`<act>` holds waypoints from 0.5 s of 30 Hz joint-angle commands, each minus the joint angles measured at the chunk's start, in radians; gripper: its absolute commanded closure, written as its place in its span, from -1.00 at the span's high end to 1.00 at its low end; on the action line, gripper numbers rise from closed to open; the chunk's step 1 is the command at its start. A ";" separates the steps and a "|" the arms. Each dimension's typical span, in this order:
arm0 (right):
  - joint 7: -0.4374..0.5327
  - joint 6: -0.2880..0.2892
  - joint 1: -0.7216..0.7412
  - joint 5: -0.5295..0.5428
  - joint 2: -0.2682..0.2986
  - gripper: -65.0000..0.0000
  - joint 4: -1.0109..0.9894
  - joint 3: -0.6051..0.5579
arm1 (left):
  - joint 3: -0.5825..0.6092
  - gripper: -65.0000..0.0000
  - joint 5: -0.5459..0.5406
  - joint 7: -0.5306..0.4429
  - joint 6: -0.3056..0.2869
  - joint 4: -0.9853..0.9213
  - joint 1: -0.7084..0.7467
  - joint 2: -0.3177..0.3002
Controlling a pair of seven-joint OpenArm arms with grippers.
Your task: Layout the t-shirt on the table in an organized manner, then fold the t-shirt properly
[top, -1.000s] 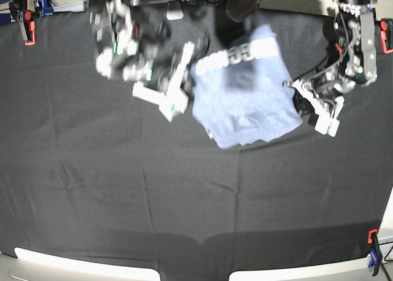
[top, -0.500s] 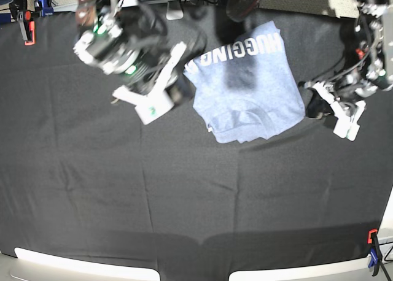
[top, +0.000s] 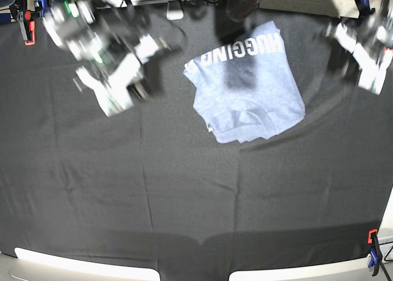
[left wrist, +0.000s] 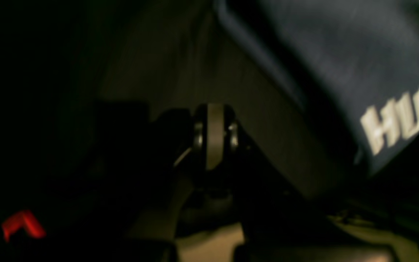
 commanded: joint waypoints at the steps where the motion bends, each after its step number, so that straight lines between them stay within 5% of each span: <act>1: 0.012 0.002 -0.026 0.016 0.003 -1.00 0.040 0.024 | -0.021 -1.00 -0.009 -0.010 0.001 0.019 0.032 -0.012; 9: -0.116 0.003 -0.290 0.225 0.127 -1.00 0.108 0.169 | -0.139 -1.00 -0.010 -0.016 0.000 0.019 0.175 0.105; 15: -0.110 0.004 -0.353 0.237 0.200 -1.00 0.108 0.210 | -0.163 -1.00 -0.010 -0.015 -0.001 0.018 0.266 0.123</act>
